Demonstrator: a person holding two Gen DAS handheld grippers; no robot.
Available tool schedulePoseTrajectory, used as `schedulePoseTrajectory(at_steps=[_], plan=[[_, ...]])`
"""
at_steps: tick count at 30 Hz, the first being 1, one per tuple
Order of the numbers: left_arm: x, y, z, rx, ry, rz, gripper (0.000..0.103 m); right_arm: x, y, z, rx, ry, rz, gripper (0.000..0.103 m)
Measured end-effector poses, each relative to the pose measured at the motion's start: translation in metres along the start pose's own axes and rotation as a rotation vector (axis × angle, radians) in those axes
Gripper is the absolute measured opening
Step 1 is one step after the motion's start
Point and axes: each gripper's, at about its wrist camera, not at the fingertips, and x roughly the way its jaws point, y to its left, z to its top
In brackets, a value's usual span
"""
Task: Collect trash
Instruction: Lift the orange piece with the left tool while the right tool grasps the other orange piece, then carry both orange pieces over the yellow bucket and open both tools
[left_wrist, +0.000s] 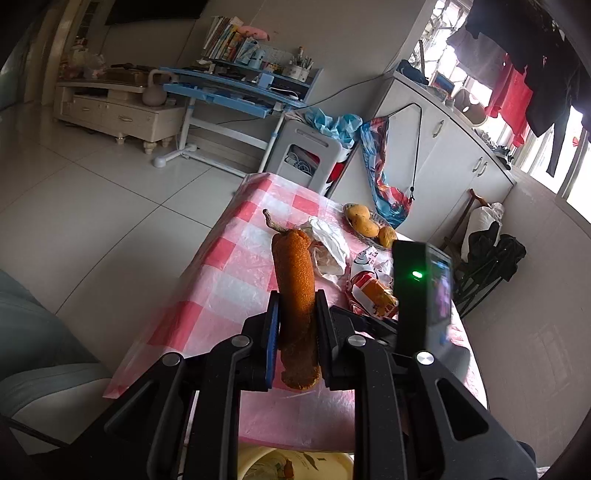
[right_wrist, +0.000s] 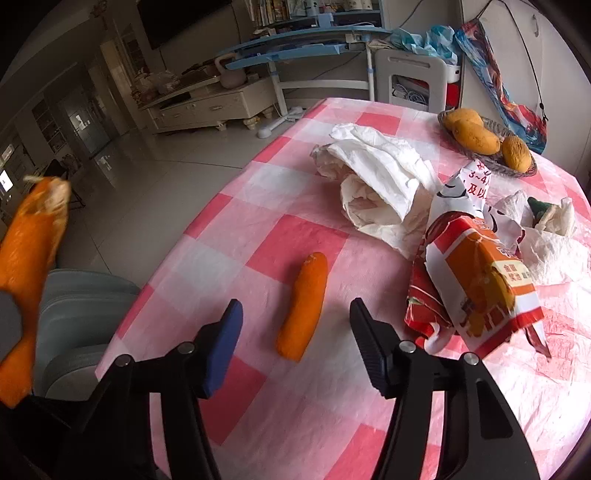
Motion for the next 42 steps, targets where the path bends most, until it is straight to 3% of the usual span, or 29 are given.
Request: schedulePoseTrajectory(at_steps=[2, 4, 8, 9, 19, 27, 34, 42], plan=[[0.000, -0.001, 0.000, 0.002, -0.003, -0.006, 0.018, 0.003, 0.001, 0.004, -0.010, -0.007, -0.020, 0.057], [-0.001, -0.003, 0.001, 0.004, -0.008, -0.012, 0.018, 0.005, 0.004, 0.006, -0.024, -0.002, -0.046, 0.049], [-0.002, -0.006, 0.002, 0.006, -0.014, -0.027, 0.018, 0.003, 0.005, 0.004, -0.037, -0.003, -0.072, 0.022], [-0.002, -0.006, 0.002, 0.005, -0.014, -0.030, 0.018, 0.002, 0.004, 0.002, -0.033, -0.005, -0.063, 0.020], [-0.006, -0.006, 0.001, 0.001, -0.018, -0.052, 0.018, -0.034, 0.005, -0.024, -0.034, -0.029, -0.022, 0.018], [-0.005, -0.007, -0.001, 0.003, -0.012, -0.055, 0.018, -0.079, 0.007, -0.071, -0.014, -0.016, 0.012, 0.019], [-0.004, -0.005, -0.003, 0.002, -0.003, -0.055, 0.018, -0.104, 0.016, -0.127, -0.021, 0.080, 0.031, 0.019], [-0.003, -0.001, -0.006, 0.002, 0.004, -0.041, 0.018, -0.096, 0.036, -0.173, -0.113, 0.223, -0.002, 0.019]])
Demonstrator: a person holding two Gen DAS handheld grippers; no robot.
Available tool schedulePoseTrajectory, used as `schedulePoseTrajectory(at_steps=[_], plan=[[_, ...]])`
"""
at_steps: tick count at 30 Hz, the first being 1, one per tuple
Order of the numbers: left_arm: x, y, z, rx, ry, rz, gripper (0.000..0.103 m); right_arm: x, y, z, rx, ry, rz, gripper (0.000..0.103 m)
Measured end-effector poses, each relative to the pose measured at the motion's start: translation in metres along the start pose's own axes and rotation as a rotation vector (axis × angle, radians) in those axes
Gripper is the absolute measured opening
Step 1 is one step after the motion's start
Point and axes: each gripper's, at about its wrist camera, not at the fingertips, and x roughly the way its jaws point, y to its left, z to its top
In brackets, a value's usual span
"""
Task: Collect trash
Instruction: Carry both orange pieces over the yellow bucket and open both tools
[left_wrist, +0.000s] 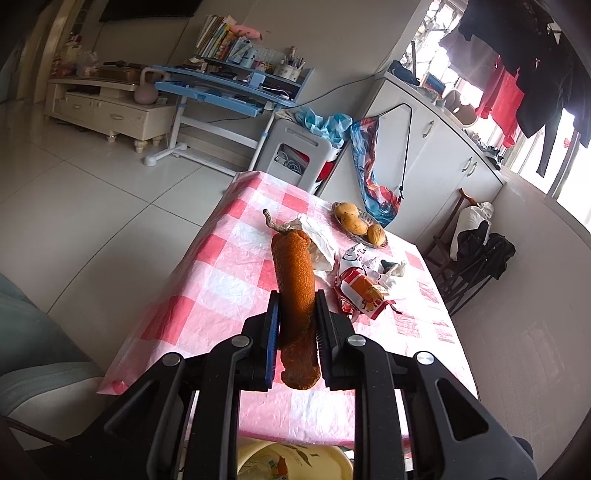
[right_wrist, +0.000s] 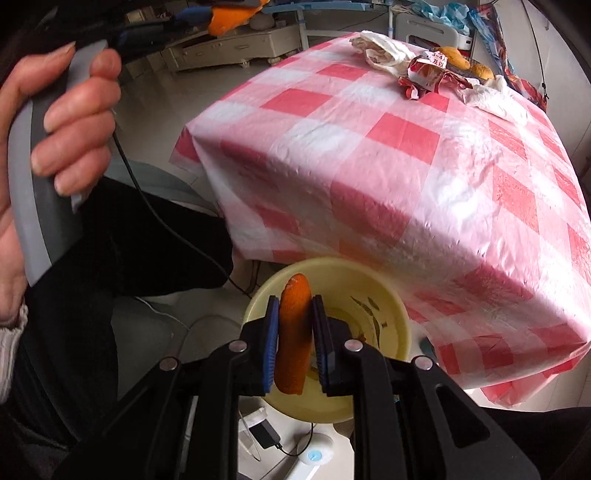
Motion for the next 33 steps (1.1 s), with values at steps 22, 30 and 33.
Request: schedulePoseTrajectory(at_steps=[22, 30, 33], plan=[[-0.020, -0.051, -0.099, 0.285, 0.193, -0.006, 0.018, -0.104, -0.074, 0.027, 0.203, -0.532, -0.043, 0.075], [-0.017, -0.070, -0.159, 0.435, 0.429, -0.028, 0.024, -0.109, -0.099, 0.021, 0.290, -0.594, -0.025, 0.077], [-0.021, -0.079, -0.165, 0.477, 0.401, -0.002, 0.048, -0.110, -0.098, 0.019, 0.296, -0.594, -0.010, 0.078]])
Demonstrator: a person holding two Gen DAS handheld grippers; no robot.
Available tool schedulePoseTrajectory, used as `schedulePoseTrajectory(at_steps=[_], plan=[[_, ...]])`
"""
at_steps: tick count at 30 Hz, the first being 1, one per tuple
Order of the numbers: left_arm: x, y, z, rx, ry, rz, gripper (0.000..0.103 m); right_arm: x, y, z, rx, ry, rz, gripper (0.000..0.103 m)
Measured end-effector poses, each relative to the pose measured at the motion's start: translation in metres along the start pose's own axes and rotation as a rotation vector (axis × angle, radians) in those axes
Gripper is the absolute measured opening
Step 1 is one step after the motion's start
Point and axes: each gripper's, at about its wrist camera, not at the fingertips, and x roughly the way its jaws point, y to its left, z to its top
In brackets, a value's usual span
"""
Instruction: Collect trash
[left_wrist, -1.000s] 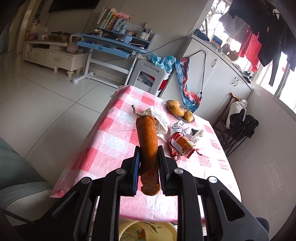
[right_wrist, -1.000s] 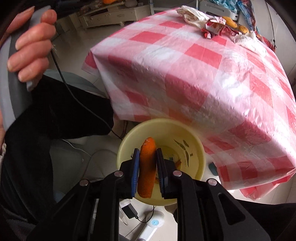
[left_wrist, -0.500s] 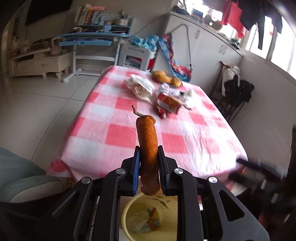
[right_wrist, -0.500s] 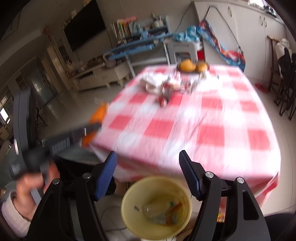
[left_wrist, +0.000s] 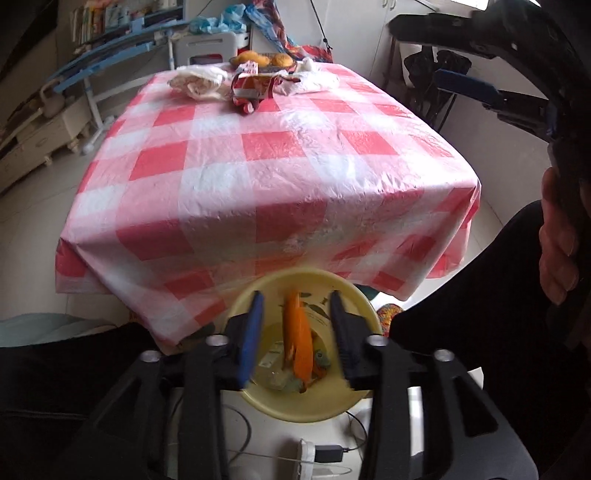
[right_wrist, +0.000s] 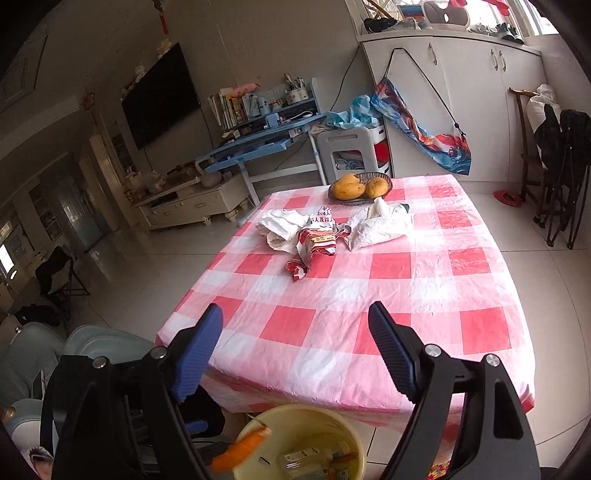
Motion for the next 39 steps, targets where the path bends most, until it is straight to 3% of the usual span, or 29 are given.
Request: schedulePoseTrajectory(at_steps=[3, 12, 25, 39], plan=[[-0.012, 0.000, 0.004, 0.004, -0.077, 0.050, 0.059, 0.000, -0.001, -0.003, 0.009, 0.007, -0.002, 0.079], [-0.020, 0.020, 0.015, -0.071, -0.151, 0.124, 0.064, 0.004, -0.001, -0.005, 0.009, 0.018, -0.017, 0.080], [-0.022, 0.021, 0.017, -0.081, -0.188, 0.142, 0.068, 0.006, 0.001, -0.009, -0.005, 0.037, -0.029, 0.080], [-0.033, 0.044, 0.019, -0.206, -0.239, 0.165, 0.071, 0.010, 0.002, -0.010, -0.024, 0.055, -0.034, 0.080]])
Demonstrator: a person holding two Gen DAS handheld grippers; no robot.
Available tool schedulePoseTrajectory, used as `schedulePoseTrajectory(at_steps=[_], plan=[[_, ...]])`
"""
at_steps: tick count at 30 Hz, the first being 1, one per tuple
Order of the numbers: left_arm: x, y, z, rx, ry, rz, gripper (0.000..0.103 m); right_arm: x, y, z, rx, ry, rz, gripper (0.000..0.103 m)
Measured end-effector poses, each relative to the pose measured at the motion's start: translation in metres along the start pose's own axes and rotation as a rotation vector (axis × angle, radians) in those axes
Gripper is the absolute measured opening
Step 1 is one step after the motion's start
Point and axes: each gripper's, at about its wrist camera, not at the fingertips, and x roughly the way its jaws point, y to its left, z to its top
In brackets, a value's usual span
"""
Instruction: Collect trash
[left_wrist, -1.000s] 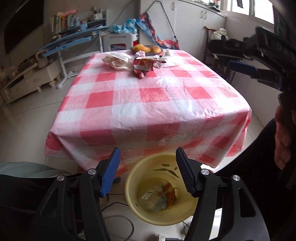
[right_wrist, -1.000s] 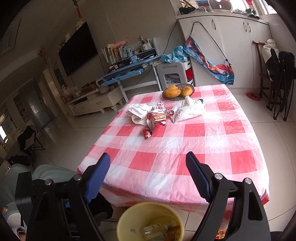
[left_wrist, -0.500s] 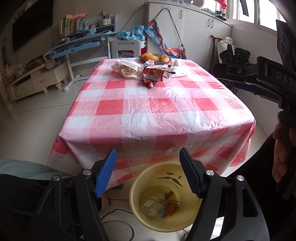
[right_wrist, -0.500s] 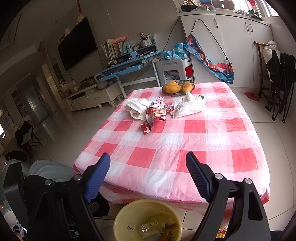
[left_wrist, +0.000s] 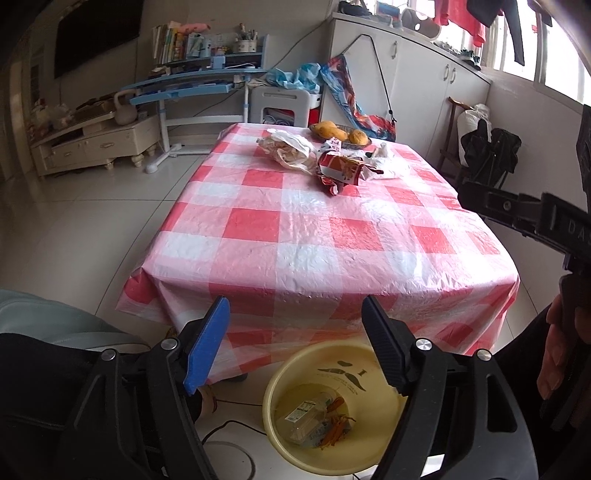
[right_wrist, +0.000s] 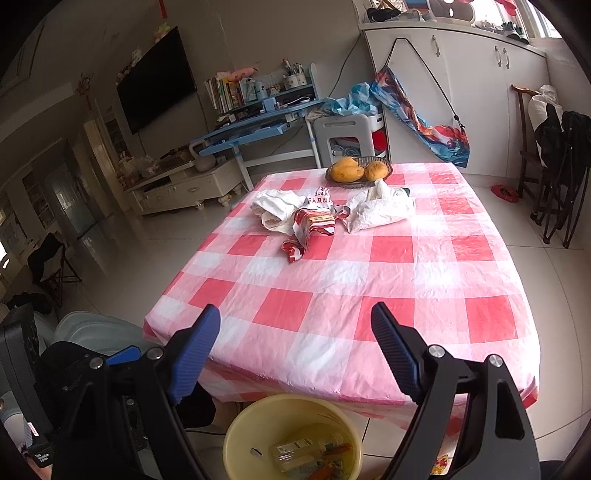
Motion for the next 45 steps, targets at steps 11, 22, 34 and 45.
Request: schedulePoseTrajectory(at_steps=[11, 22, 34, 45], plan=[[0.001, 0.002, 0.002, -0.014, 0.000, -0.001, 0.073, 0.008, 0.005, -0.003, -0.025, 0.032, -0.009, 0.080], [0.004, 0.004, 0.003, -0.036, 0.002, -0.008, 0.074, 0.012, 0.010, -0.006, -0.045, 0.051, -0.021, 0.080], [0.002, 0.006, 0.002, -0.040, -0.001, -0.010, 0.074, 0.018, 0.014, -0.010, -0.072, 0.073, -0.037, 0.080], [-0.006, 0.016, 0.008, -0.091, -0.023, -0.036, 0.074, 0.031, 0.028, -0.018, -0.140, 0.111, -0.074, 0.080]])
